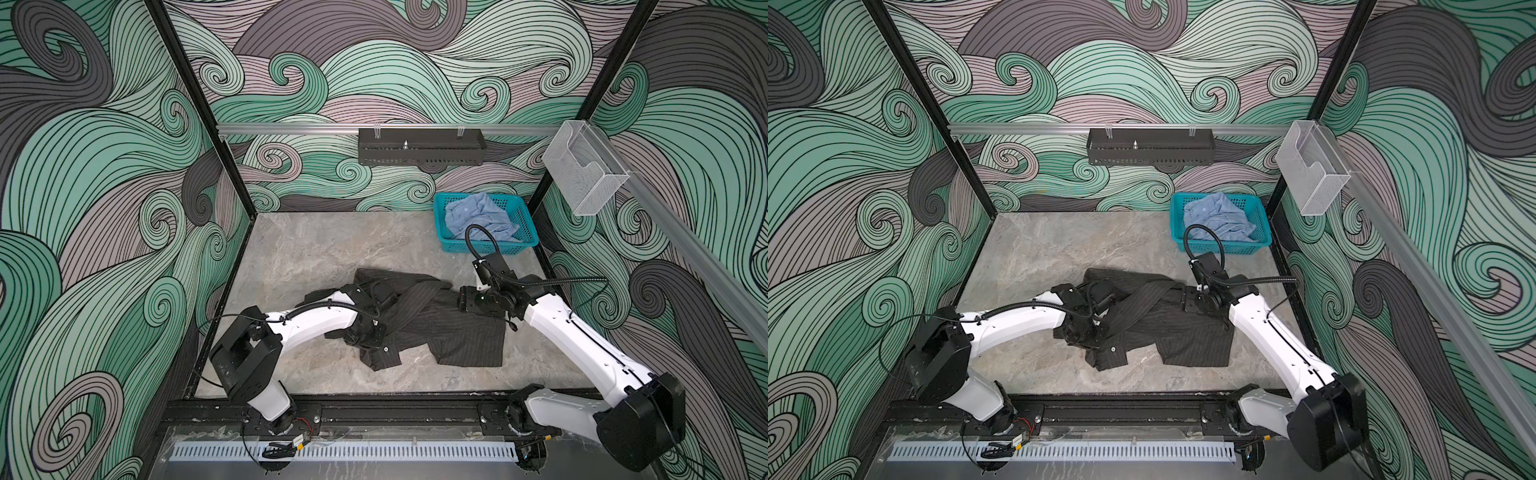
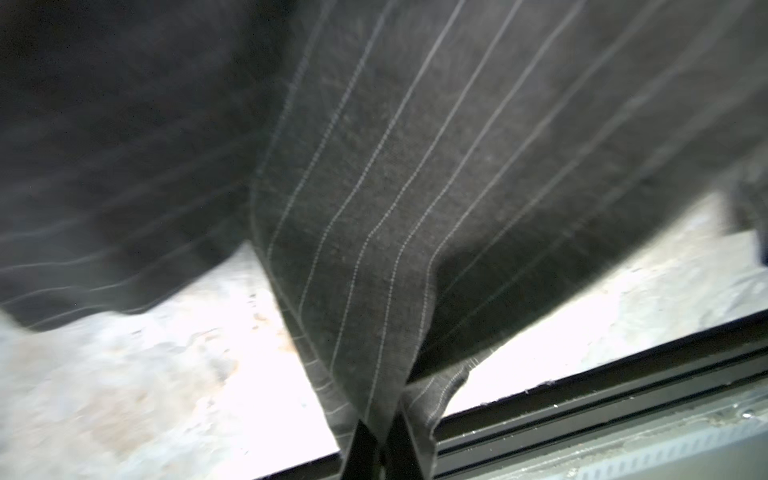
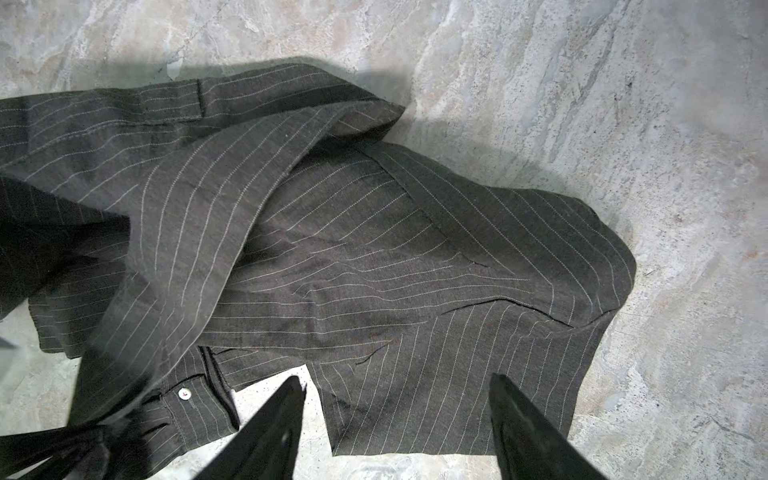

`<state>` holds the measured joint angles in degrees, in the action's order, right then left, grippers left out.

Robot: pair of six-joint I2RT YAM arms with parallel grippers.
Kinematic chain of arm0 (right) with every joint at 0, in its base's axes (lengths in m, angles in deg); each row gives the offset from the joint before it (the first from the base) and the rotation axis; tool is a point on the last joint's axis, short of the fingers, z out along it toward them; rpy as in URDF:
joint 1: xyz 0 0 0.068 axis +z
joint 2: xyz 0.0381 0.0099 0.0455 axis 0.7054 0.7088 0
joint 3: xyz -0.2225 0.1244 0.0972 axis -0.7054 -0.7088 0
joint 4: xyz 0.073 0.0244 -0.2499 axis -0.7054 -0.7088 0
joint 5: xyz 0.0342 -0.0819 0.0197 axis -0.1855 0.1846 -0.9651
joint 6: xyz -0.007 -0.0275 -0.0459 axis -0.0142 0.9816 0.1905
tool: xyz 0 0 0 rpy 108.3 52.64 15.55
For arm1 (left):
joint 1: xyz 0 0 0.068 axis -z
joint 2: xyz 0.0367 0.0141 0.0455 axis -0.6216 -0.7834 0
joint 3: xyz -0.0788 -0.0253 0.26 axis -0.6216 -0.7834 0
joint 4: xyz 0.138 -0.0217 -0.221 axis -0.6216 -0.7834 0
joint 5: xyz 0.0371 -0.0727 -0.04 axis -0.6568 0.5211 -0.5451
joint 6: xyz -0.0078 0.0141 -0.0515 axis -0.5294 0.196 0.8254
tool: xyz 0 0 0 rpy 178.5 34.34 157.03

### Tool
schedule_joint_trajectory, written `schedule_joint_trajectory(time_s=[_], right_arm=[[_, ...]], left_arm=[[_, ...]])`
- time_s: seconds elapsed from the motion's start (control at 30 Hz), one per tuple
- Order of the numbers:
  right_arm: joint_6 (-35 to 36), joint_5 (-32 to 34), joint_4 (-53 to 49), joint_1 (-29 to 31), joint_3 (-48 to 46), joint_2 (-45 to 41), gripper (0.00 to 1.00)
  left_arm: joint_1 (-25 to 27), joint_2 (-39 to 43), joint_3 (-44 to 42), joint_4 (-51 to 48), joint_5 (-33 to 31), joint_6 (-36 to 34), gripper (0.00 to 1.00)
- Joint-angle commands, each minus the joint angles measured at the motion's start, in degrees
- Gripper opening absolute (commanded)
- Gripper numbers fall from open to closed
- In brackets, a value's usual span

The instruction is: Fold and stack the long sleeve shirts

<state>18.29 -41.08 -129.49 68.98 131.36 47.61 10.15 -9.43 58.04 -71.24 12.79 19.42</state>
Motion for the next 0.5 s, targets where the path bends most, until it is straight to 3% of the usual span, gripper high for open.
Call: schedule_joint_trajectory(time_s=[0.0,0.17,0.47], right_arm=[[0.6,1.0,-0.2,-0.3,-0.7,-1.4,0.72],[1.8,1.7,1.5,-0.4,-2.5,-2.0,0.72],[2.4,1.0,4.3,-4.0,-3.9,-1.7,0.79]], left_arm=[[0.4,5.0,7.7,-10.0,-10.5,-2.5,0.00],[-0.1,10.0,25.1,-14.2,-23.2,-10.3,0.00],[-2.3,4.6,61.2,-15.7,-29.8,-23.8,0.00]])
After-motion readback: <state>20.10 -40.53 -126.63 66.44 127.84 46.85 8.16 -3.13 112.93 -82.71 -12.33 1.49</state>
